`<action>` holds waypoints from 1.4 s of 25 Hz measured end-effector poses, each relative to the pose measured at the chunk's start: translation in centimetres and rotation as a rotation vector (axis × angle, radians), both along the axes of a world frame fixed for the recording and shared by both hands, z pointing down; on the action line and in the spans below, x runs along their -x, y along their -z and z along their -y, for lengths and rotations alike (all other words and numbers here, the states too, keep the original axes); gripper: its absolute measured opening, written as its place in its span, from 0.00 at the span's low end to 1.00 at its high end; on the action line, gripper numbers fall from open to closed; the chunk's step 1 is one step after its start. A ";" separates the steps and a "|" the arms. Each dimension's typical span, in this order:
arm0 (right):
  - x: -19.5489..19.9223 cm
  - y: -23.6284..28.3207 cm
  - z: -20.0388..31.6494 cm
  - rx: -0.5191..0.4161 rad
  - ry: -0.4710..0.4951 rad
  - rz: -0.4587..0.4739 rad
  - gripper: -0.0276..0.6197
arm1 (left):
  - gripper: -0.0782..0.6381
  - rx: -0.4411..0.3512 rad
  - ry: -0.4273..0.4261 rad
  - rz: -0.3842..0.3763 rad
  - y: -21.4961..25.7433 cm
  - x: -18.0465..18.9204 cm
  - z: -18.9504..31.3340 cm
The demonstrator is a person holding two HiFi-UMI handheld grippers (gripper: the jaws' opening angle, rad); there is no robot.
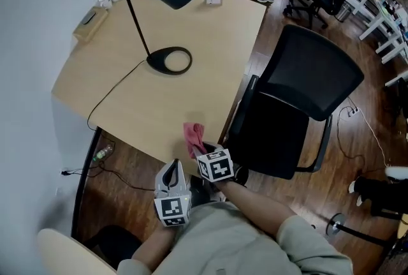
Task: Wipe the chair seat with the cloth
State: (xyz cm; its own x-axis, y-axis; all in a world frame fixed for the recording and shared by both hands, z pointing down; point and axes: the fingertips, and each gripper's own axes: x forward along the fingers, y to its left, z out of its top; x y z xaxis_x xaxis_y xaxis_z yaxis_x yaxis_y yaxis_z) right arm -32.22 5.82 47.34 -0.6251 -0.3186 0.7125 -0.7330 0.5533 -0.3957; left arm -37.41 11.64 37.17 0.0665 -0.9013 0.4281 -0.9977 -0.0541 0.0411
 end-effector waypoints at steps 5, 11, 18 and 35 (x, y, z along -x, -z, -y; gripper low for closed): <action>1.9 -2.4 0.3 0.095 -0.070 -0.061 0.17 | 0.12 -0.012 -0.062 -0.021 -0.3 2.1 1.0; 1.0 -4.3 0.0 0.199 -0.169 -0.106 0.18 | 0.12 -0.034 -0.104 -0.040 0.2 3.5 2.2; 1.2 -5.1 0.3 0.305 -0.306 -0.031 0.20 | 0.12 -0.046 -0.155 -0.056 0.4 3.6 3.4; -12.8 10.3 0.2 -0.053 -0.466 0.130 0.13 | 0.12 -0.112 -0.382 -0.164 5.5 -4.0 5.9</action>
State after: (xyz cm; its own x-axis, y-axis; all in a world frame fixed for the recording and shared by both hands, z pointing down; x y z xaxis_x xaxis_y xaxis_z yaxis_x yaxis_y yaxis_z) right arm -19.45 5.62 37.02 -0.4902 -0.6195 0.6131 -0.8539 0.2001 -0.4805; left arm -33.37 5.73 31.68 0.4635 -0.8390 0.2851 -0.8859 -0.4315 0.1705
